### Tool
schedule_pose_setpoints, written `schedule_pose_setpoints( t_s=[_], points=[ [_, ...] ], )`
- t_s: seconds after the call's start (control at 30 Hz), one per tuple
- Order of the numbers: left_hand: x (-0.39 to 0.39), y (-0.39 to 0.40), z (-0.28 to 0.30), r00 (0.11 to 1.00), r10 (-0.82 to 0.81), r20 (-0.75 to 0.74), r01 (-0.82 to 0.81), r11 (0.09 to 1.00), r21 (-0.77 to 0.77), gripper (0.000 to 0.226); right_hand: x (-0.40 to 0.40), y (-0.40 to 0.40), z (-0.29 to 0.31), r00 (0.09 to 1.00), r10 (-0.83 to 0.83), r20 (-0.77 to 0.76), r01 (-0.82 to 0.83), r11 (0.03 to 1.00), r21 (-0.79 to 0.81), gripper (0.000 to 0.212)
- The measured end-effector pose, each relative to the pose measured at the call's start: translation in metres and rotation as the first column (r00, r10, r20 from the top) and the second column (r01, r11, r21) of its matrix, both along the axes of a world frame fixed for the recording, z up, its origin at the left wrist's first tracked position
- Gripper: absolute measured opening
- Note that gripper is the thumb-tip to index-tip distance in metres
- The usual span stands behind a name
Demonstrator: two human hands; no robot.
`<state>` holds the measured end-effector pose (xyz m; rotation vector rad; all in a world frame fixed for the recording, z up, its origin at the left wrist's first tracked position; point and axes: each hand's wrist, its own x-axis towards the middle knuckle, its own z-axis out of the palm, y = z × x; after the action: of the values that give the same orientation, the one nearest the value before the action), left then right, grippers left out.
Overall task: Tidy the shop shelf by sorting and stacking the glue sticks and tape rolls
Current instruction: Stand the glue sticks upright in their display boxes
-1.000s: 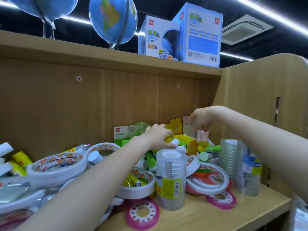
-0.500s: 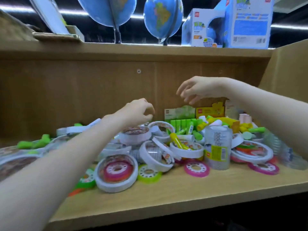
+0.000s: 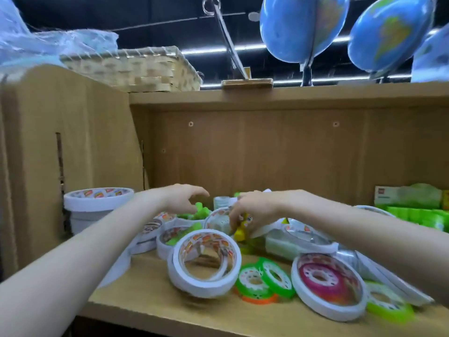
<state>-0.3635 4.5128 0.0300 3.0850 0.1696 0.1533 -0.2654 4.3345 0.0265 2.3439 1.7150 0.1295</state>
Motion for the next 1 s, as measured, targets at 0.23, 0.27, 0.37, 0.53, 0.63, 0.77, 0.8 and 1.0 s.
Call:
schedule_pose_setpoints(
  t_s=[0.23, 0.27, 0.37, 0.53, 0.63, 0.77, 0.8, 1.0],
  points=[
    [0.01, 0.02, -0.023, 0.986, -0.066, -0.151, 0.053, 0.994, -0.091, 0.049, 0.013, 0.028, 0.032, 0.921, 0.011, -0.39, 0.155, 0.907, 0.391, 0.019],
    [0.009, 0.022, -0.026, 0.986, -0.049, -0.161, 0.041, 0.998, -0.049, 0.046, 0.018, 0.04, 0.032, 0.944, -0.015, -0.33, 0.149, 0.911, 0.386, 0.022],
    [0.002, 0.025, -0.036, 0.996, -0.017, -0.089, 0.017, 1.0, -0.005, 0.041, 0.022, 0.074, 0.03, 0.987, -0.075, -0.139, 0.096, 0.983, 0.155, 0.038],
    [-0.002, 0.026, -0.042, 0.971, 0.11, 0.211, -0.103, 0.994, -0.042, 0.03, 0.021, 0.116, 0.02, 0.989, -0.079, -0.121, 0.069, 0.994, -0.085, 0.055],
    [0.0, 0.025, -0.042, 0.937, 0.21, 0.279, -0.17, 0.972, -0.164, 0.038, 0.018, 0.128, 0.021, 0.985, -0.128, -0.111, 0.111, 0.983, -0.147, 0.047],
    [0.014, 0.024, -0.044, 0.948, 0.242, 0.209, -0.228, 0.97, -0.087, 0.05, 0.021, 0.135, 0.021, 0.979, -0.202, -0.004, 0.196, 0.956, -0.218, 0.025],
    [0.018, 0.024, -0.044, 0.954, 0.24, 0.179, -0.236, 0.971, -0.046, 0.047, 0.022, 0.136, 0.02, 0.979, -0.204, 0.031, 0.206, 0.953, -0.223, 0.018],
    [0.034, 0.033, -0.049, 0.934, 0.308, 0.181, -0.313, 0.95, 0.0, 0.033, 0.025, 0.135, 0.015, 0.977, -0.103, 0.189, 0.141, 0.97, -0.2, 0.016]
  ],
)
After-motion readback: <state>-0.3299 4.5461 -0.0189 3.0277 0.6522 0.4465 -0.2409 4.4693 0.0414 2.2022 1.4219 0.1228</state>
